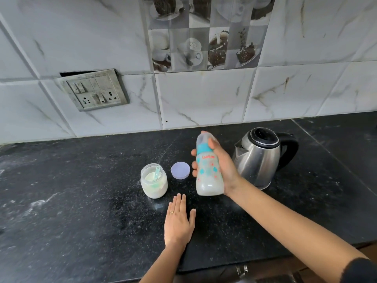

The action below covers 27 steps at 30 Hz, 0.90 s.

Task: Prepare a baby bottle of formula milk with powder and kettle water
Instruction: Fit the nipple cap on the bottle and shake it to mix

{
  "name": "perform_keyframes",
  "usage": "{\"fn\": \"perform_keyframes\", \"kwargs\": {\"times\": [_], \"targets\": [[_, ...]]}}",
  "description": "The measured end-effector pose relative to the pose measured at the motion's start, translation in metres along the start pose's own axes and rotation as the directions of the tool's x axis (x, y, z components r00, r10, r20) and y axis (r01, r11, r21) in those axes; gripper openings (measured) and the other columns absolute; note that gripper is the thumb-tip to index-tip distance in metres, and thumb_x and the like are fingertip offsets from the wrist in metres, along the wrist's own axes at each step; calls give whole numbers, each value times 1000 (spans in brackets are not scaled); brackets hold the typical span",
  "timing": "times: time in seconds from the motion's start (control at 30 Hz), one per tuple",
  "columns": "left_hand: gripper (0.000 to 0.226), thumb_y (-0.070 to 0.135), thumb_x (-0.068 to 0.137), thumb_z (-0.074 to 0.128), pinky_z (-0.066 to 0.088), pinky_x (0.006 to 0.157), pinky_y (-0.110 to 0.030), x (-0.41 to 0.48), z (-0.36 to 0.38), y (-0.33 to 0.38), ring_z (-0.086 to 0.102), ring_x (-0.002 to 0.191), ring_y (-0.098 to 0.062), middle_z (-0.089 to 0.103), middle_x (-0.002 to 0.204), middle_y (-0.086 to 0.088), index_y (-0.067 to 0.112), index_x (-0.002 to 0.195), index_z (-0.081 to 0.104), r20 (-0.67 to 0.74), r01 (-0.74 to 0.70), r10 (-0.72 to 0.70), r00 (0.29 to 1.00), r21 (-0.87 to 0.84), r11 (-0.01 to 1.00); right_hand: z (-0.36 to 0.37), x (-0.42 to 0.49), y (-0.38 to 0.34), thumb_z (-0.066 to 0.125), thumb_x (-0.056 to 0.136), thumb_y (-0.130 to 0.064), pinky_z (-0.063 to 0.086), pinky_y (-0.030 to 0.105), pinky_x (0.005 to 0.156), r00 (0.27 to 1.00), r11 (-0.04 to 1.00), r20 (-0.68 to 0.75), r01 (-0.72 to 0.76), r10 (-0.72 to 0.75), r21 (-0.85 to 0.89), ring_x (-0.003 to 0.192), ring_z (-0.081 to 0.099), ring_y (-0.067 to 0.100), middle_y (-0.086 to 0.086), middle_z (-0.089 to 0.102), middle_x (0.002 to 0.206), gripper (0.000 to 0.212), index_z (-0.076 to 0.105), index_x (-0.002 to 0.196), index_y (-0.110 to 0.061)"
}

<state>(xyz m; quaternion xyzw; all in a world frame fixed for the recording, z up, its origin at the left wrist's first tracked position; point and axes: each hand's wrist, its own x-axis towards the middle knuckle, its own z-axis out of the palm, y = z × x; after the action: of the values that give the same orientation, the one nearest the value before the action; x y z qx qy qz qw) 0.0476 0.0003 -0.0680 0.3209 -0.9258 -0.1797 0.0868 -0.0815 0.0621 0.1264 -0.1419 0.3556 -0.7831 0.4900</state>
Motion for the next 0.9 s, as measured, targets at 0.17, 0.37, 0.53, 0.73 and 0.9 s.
{"fn": "perform_keyframes", "kwargs": {"times": [0.17, 0.37, 0.53, 0.73, 0.9], "targets": [[84, 60, 82, -6, -11, 113, -22, 3, -2, -2, 2, 146, -11, 8, 159, 0, 16, 151, 12, 1, -2, 2, 1000, 30, 1000, 6, 19, -33, 61, 83, -42, 53, 25, 50, 991, 965, -127, 68, -37, 253, 51, 61, 18, 4, 62, 74, 38, 54, 100, -9], [84, 60, 82, -5, -11, 113, -21, 3, -3, -1, 3, 146, -10, 9, 159, 0, 16, 151, 13, -4, 0, 0, 1000, 17, 1000, 5, -1, -5, 61, 82, -38, 52, 31, 50, 999, 999, -17, 31, -31, 15, 54, 59, 23, 7, 63, 81, 42, 44, 118, -25], [83, 60, 84, -1, -8, 114, -23, 2, -4, 0, 5, 146, -11, 12, 158, -1, 15, 151, 16, -14, -7, 7, 1000, 5, 1000, 2, 19, -27, 61, 84, -42, 53, 26, 50, 982, 961, -184, 96, -49, 258, 51, 60, 19, 5, 61, 75, 39, 50, 106, -12], [81, 59, 85, 0, -10, 113, -22, 1, -6, 1, 5, 146, -12, 13, 158, -2, 15, 151, 16, -20, -3, 3, 1000, -4, 1000, 7, 3, -3, 56, 85, -40, 51, 27, 49, 995, 994, -100, 34, -24, 104, 51, 58, 20, 5, 61, 77, 35, 48, 112, -19], [69, 55, 95, 14, -8, 115, -23, 1, -7, 1, 3, 146, -11, 10, 159, -1, 15, 151, 14, -20, -8, 8, 1000, 11, 1000, 2, 4, -13, 53, 91, -44, 51, 24, 49, 980, 971, -200, 60, -13, 232, 50, 59, 17, 4, 61, 73, 32, 56, 93, -11]]}}
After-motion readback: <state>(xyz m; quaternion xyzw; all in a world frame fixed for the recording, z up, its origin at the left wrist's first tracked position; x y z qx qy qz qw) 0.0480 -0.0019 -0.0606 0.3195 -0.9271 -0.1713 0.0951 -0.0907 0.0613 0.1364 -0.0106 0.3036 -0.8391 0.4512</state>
